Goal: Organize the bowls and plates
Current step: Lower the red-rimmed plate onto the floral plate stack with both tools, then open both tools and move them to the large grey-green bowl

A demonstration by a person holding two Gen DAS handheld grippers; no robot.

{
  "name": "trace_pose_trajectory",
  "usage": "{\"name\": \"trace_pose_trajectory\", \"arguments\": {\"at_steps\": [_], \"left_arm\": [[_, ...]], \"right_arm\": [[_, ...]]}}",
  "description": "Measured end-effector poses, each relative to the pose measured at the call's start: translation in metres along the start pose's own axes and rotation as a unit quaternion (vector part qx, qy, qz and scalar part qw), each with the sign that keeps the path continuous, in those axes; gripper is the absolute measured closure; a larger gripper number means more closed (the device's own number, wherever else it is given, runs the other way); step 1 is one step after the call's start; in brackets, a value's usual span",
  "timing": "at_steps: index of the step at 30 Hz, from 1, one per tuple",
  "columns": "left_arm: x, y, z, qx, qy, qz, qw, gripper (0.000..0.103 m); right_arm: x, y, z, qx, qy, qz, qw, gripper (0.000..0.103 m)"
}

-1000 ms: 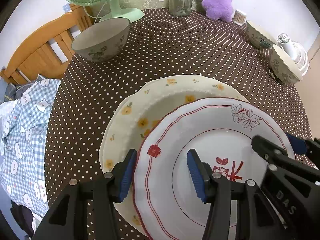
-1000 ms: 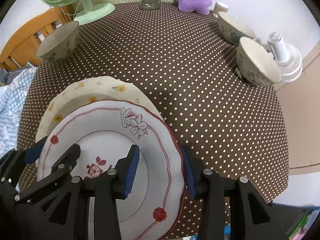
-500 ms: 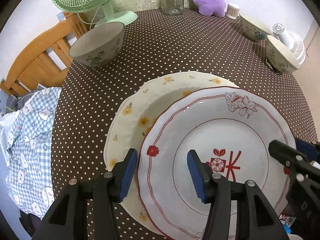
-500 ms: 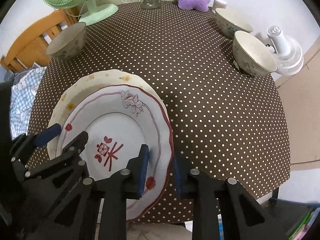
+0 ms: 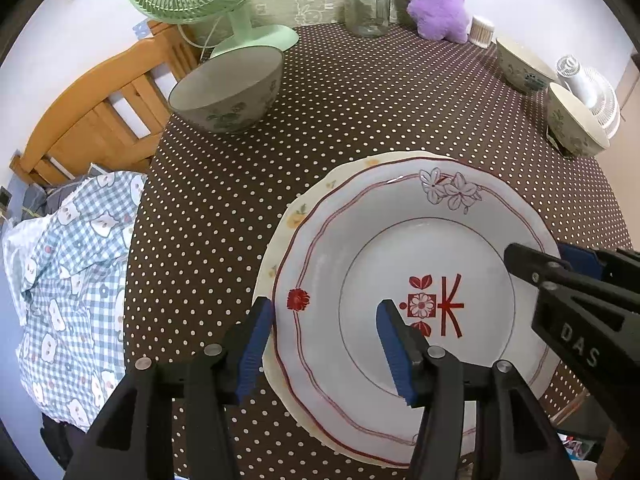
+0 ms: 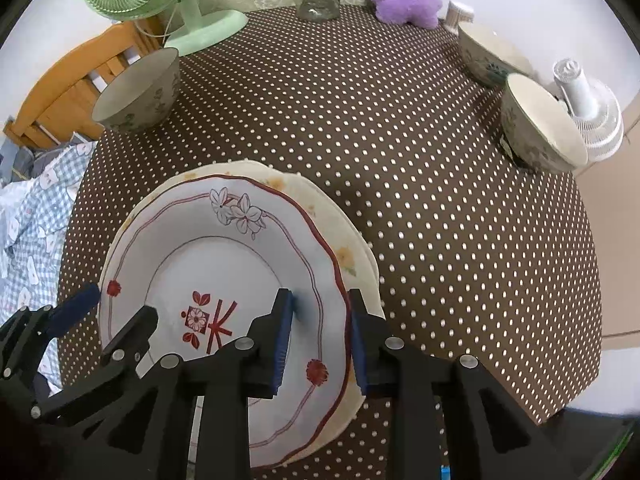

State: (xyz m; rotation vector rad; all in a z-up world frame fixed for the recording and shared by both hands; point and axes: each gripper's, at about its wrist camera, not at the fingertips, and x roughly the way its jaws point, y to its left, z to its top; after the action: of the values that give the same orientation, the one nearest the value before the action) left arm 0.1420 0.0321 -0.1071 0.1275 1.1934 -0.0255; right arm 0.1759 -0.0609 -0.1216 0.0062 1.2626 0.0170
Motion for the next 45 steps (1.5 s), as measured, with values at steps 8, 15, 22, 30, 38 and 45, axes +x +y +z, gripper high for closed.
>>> {"name": "trace_pose_trajectory", "arguments": {"at_steps": [8,15,22,30,38,45], "left_arm": [[0.0,0.0,0.0,0.012,0.0,-0.013,0.9998,0.039],[0.0,0.0,-0.004,0.018,0.007,-0.033,0.9993,0.034],[-0.012,-0.01,0.002,0.017,-0.004,-0.041,0.999,0.027],[-0.039,-0.048,0.021,0.001,-0.051,-0.051,0.9974,0.017],[-0.052,-0.104,0.044,-0.022,-0.064,-0.048,0.9966,0.01],[-0.056,-0.148,0.066,-0.045,-0.074,-0.047,0.9951,0.01]], "right_arm": [[0.001,0.007,-0.005,-0.012,-0.006,-0.025,1.0,0.069],[-0.006,0.002,-0.014,0.002,-0.013,-0.015,1.0,0.038],[-0.028,-0.019,-0.015,0.024,-0.032,-0.005,0.999,0.03],[-0.049,-0.069,-0.006,0.029,-0.057,0.01,0.998,0.028],[-0.065,-0.132,0.011,0.008,-0.078,0.017,0.997,0.028],[-0.073,-0.182,0.032,0.003,-0.088,0.016,0.996,0.028]]}}
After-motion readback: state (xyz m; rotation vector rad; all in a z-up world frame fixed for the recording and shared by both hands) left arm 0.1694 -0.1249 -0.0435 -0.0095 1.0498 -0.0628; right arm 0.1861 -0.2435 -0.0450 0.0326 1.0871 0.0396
